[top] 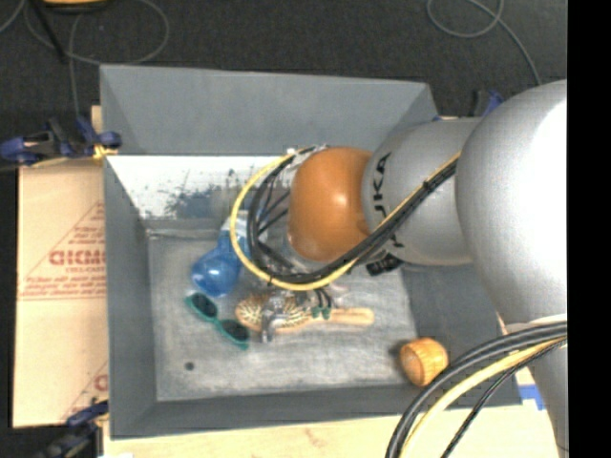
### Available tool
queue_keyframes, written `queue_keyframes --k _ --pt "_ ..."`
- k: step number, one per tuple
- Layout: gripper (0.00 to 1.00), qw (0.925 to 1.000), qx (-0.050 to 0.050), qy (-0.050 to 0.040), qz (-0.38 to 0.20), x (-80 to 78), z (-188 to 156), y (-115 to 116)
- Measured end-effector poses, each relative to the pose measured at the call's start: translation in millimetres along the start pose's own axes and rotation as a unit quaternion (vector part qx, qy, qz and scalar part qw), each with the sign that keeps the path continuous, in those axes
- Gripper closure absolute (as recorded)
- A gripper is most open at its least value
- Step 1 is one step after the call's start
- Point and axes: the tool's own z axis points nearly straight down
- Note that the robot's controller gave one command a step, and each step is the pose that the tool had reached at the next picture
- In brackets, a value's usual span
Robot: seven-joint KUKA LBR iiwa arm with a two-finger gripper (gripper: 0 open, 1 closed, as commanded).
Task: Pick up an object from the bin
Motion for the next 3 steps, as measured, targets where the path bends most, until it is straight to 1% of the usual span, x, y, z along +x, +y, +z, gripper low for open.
queue_keyframes --k 1,2,3 --pt "1.00 1.0000 0.000 0.0000 0.001 0.0 0 0" --pt "1.00 0.9997 0.002 0.0049 0.023 -5.6 -82 3" --pt "1.00 0.9997 0.002 0.0049 0.023 -5.6 -82 3"
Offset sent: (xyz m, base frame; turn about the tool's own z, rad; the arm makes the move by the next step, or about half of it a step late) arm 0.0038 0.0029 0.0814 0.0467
